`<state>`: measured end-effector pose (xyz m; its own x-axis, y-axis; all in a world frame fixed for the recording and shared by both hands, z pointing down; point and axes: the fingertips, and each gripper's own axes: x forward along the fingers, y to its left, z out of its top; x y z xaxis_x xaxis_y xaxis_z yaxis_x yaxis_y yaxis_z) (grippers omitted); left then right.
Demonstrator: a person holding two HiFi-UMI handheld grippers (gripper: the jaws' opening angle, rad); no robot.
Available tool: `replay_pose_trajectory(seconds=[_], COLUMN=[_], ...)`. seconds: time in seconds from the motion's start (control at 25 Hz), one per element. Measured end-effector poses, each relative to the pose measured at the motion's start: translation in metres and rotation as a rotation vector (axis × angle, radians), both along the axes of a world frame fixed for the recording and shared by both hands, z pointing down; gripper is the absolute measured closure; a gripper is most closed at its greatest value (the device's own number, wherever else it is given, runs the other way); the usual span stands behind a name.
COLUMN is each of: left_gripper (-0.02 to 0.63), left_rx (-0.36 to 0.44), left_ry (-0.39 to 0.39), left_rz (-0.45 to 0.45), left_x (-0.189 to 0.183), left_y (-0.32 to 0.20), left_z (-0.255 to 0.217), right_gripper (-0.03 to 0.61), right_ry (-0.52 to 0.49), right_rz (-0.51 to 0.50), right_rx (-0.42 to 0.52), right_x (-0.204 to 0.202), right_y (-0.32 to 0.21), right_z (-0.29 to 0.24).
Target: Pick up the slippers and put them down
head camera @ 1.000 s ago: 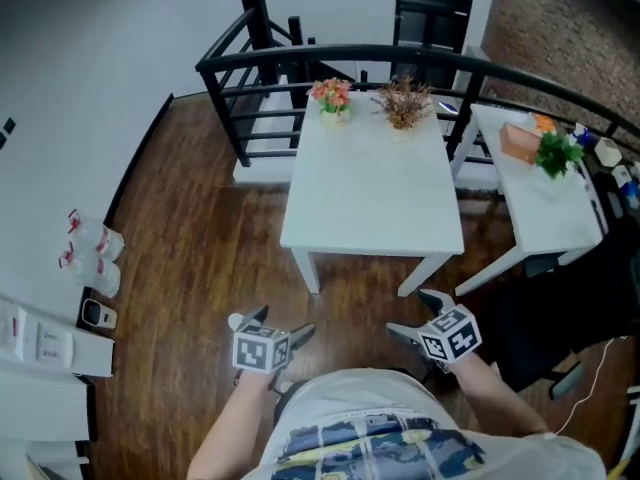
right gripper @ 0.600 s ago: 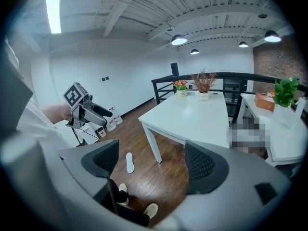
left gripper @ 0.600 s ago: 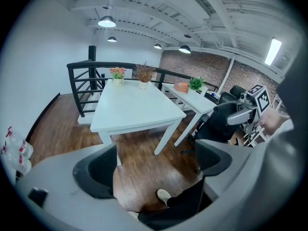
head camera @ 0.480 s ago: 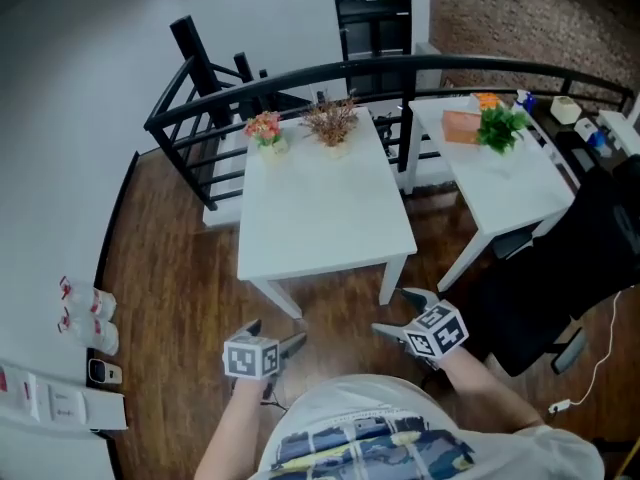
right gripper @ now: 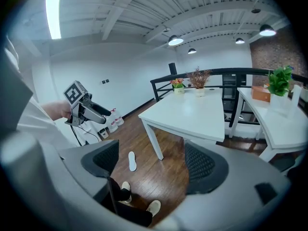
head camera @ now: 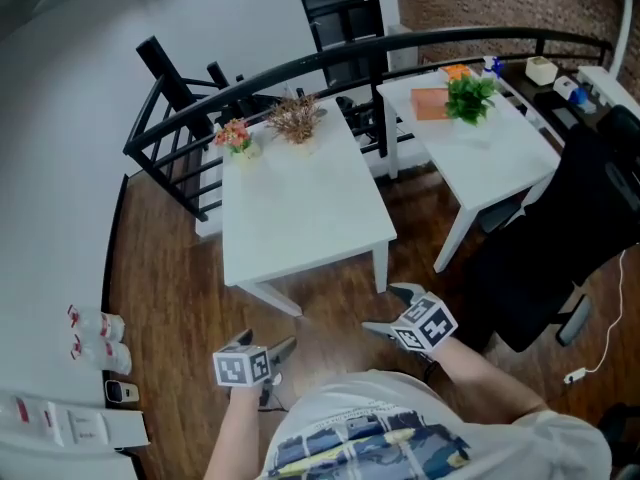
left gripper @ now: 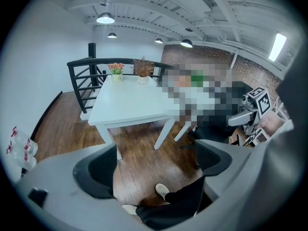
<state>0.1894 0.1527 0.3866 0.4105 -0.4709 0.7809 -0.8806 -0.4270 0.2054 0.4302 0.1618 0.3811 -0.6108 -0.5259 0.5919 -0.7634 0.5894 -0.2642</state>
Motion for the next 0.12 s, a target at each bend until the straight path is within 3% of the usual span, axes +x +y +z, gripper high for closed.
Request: replay_pose_trajectory(seconds=[0.12], left_gripper=[0.106], left_rx=[-0.002], left_ry=[0.031], left_rz=[0.032], left_x=[0.023], left_y=[0.055], left_z=[0.022], right_gripper=[0.135], right_ry=[0.034], right_rz=[0.010], right_rx=[-0.016], right_x=[0.016], right_y=[0.067], right_z=[0.018])
